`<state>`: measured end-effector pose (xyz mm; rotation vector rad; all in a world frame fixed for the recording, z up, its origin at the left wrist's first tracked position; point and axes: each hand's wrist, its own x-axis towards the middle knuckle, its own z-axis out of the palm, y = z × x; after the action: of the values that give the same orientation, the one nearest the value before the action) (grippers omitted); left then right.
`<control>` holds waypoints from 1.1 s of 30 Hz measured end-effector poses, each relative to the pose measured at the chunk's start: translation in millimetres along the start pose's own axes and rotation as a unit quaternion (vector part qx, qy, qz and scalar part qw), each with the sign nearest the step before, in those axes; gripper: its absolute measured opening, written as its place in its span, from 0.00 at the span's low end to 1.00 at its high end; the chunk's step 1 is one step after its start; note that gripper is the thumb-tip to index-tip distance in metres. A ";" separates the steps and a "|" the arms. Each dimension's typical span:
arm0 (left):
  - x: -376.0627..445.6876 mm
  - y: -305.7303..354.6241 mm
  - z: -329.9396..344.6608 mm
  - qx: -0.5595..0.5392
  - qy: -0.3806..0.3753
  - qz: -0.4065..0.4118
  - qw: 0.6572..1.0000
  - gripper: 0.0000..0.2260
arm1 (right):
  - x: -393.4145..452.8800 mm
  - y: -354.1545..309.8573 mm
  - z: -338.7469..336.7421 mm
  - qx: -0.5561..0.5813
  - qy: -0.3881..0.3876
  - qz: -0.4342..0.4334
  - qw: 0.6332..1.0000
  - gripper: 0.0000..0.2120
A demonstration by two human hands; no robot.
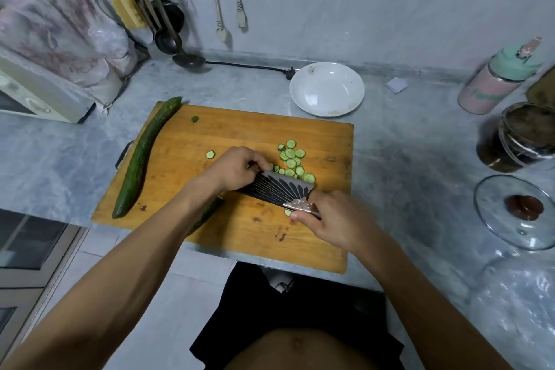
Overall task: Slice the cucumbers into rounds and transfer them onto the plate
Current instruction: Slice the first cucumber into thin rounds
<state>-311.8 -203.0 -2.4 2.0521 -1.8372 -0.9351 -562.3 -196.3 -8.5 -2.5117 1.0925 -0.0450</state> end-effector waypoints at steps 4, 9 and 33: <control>7.2 -3.3 0.9 0.003 -0.084 -0.016 0.996 0.25 | 3.8 -6.8 0.7 -0.009 -0.012 -0.003 1.000 0.22; 4.2 -27.9 -24.4 -0.101 0.170 -0.049 0.979 0.20 | 4.5 -5.0 3.6 0.139 -0.019 0.058 0.988 0.23; -41.2 -44.0 34.1 -0.067 0.218 -0.118 0.967 0.22 | -28.2 4.8 6.4 0.447 -0.123 0.187 0.866 0.29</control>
<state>-297.0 -147.4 -40.9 2.2039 -1.2928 -0.5748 -584.0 -177.0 -12.6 -1.4169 1.0900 -0.0941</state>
